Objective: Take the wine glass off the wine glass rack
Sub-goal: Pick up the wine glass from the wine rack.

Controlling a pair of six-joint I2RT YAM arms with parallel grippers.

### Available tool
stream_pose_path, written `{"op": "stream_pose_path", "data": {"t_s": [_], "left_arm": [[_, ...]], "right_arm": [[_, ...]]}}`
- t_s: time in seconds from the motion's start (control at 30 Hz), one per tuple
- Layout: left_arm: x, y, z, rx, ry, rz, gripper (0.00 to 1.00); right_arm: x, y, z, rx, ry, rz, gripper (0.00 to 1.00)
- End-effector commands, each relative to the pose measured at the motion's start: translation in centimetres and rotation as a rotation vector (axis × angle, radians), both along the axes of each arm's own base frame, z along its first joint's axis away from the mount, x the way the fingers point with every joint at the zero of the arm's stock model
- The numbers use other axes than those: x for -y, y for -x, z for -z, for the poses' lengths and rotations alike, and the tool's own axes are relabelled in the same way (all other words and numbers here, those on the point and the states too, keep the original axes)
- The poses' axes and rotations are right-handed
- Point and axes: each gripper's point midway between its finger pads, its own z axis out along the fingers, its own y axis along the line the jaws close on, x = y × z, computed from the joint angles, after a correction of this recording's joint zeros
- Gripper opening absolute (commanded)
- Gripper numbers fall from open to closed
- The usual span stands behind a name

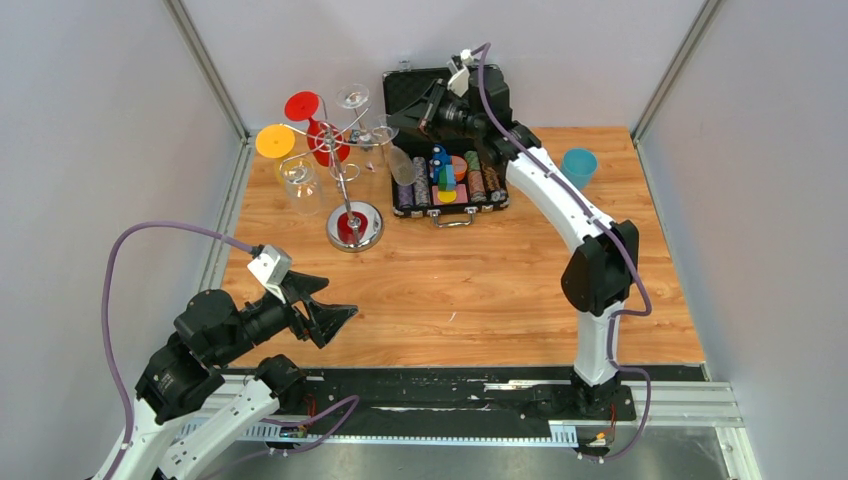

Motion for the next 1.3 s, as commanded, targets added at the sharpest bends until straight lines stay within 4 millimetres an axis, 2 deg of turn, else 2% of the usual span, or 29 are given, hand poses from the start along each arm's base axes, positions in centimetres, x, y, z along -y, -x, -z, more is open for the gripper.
{"op": "stream_pose_path", "data": {"t_s": [0.0, 0.3, 0.67, 1.0, 1.27], "left_arm": [[-0.2, -0.1, -0.4, 0.011, 0.015, -0.015, 1.00], [-0.3, -0.1, -0.5, 0.012, 0.016, -0.017, 1.00], [-0.2, -0.1, -0.5, 0.011, 0.016, -0.016, 1.00], [-0.2, 0.0, -0.5, 0.011, 0.017, -0.014, 1.00], [-0.2, 0.0, -0.5, 0.011, 0.016, -0.012, 1.00]], "right_arm": [[1.1, 1.4, -4.5, 0.087, -0.065, 0.008, 0.00], [1.3, 2.7, -5.0, 0.090, -0.078, -0.021, 0.00], [-0.6, 4.1, -5.4, 0.102, -0.088, -0.074, 0.00], [-2.5, 3.5, -5.7, 0.086, -0.104, -0.091, 0.00], [-3.0, 2.1, -5.5, 0.074, -0.102, -0.070, 0.00]]}}
